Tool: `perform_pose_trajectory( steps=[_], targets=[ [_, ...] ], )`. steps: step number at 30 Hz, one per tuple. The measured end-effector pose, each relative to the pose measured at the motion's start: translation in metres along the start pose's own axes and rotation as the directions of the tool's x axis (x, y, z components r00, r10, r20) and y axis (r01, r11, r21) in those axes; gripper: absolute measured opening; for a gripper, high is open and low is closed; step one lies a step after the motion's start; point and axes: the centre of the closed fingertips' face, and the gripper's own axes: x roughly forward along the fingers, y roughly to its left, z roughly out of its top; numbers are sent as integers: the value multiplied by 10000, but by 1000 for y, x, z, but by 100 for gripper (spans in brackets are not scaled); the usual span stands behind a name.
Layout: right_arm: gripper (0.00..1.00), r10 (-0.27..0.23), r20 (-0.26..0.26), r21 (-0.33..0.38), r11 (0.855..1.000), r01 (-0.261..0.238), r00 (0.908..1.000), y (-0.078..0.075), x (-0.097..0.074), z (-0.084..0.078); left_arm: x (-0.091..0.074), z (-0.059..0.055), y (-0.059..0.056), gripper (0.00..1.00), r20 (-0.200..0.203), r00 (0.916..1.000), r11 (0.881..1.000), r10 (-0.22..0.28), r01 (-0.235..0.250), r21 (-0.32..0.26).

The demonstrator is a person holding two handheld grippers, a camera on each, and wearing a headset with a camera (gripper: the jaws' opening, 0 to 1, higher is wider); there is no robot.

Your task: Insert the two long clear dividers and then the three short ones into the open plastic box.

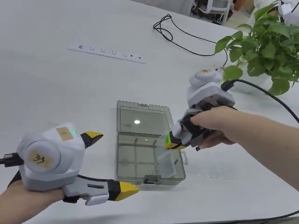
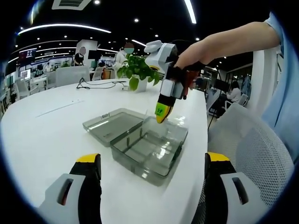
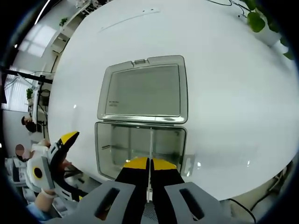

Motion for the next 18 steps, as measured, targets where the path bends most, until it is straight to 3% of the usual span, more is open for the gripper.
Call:
perform_pose_trajectory(
  steps=[18],
  targets=[
    [2,-877,-200,-1190,9893,847,9959,7,6,1,1,2,1,93,-36,10000,10000,20,-20,-53]
  ],
)
